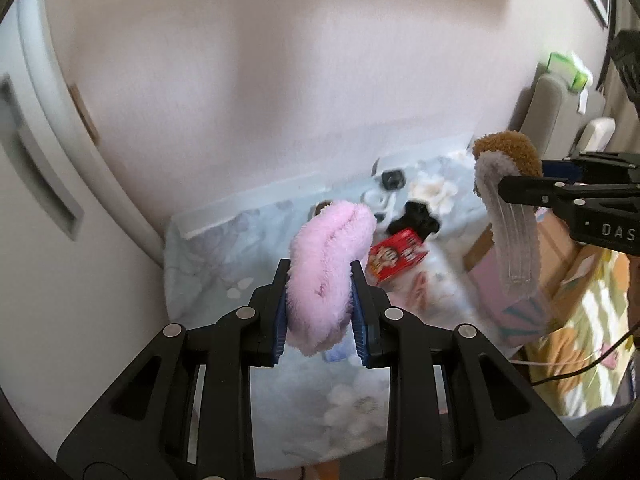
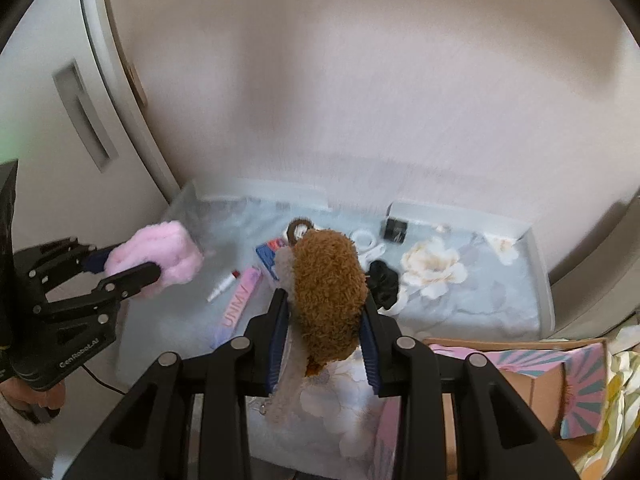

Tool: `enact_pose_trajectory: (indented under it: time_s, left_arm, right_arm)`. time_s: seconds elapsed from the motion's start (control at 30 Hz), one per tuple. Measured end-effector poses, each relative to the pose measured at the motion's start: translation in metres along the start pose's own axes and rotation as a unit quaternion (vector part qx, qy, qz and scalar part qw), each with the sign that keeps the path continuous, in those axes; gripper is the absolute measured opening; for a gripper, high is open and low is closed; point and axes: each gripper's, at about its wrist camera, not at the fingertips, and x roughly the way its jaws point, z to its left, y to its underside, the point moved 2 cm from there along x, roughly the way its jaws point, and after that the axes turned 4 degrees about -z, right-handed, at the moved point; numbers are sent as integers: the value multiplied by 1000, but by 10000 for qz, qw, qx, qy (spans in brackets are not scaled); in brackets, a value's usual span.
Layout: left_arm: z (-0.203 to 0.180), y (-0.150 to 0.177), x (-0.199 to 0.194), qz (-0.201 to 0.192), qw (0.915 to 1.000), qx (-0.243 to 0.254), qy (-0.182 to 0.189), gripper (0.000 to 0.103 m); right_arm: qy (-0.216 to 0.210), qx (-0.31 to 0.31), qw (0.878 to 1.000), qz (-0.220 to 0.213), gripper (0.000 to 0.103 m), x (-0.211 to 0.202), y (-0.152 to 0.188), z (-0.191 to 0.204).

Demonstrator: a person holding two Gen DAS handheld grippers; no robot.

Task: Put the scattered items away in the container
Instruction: 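Carry both held items over the cardboard box and open both tools to drop them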

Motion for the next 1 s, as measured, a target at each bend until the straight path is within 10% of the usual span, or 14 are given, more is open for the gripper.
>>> enact_pose_trajectory:
  time_s: [0.4,1.0]
  left_arm:
    - [-92,-45,-55,-537,9956,396,651,24]
    - [-264,-58,32,119,9836,1058,1452,24]
  right_arm:
    - [702,380,9954,-534,31,-87,6,-70]
    - [1341,1229,9832,-173,31,-95,63,-201]
